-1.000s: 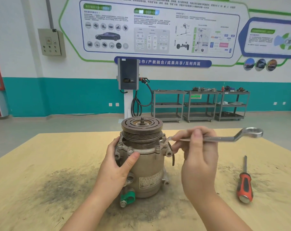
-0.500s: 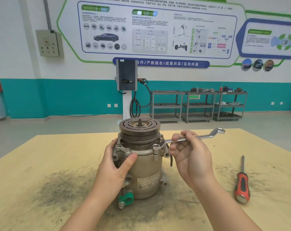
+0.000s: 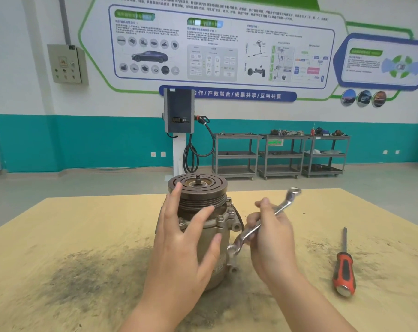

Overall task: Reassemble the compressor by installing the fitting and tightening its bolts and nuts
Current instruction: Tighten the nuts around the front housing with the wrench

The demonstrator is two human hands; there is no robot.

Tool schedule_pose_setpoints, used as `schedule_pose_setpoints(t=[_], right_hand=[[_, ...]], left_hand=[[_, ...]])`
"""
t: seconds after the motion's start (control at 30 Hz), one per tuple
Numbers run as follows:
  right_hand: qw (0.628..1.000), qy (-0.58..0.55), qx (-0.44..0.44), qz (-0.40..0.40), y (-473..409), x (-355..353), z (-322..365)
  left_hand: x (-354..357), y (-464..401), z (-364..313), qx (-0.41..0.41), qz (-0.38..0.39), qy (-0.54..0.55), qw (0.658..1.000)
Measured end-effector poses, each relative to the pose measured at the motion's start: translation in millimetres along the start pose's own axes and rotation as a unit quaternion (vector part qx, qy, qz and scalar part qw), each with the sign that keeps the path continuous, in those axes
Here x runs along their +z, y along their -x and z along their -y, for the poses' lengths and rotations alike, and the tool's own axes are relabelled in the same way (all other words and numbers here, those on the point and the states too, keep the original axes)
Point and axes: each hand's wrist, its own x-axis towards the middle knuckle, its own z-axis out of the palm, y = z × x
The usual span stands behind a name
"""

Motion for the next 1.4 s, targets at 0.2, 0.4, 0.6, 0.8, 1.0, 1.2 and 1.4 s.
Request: schedule_pose_setpoints(t=[0.2,0.4,0.6,0.8,1.0,1.2,1.4], right_hand=[[0.991,-0.133,-0.014,0.019,-2,-2,20],[0.992,-0.115,0.001,0.041,-3,3,13],[0.988,-0.097,0.084,0.086,-19,6,20],[0.966,-0.166,0.119,0.161,-4,-24,28],[0.871,0.235,-0.372,0.219,40,-24,22],[0.781,0.36,-0.465,0.21,50,5,20],[0.872,0.246,-0.387,0.17,50,4,27]], left_hand=[[2,2,-2,0.006,0.01,0.023,1.0],[8,2,4,0.025,0.035,-0.057,0.997],[13,-2,1,0.007,0.006,-0.064,0.998],[17,-4,5,0.019,-0.014,-0.056,0.998],[16,0,16,0.01,-0.024,0.073,0.997],[10,3,26,-0.147,-0.096,0.208,0.962],[12,3,33,-0.199,-0.008,0.266,0.943]])
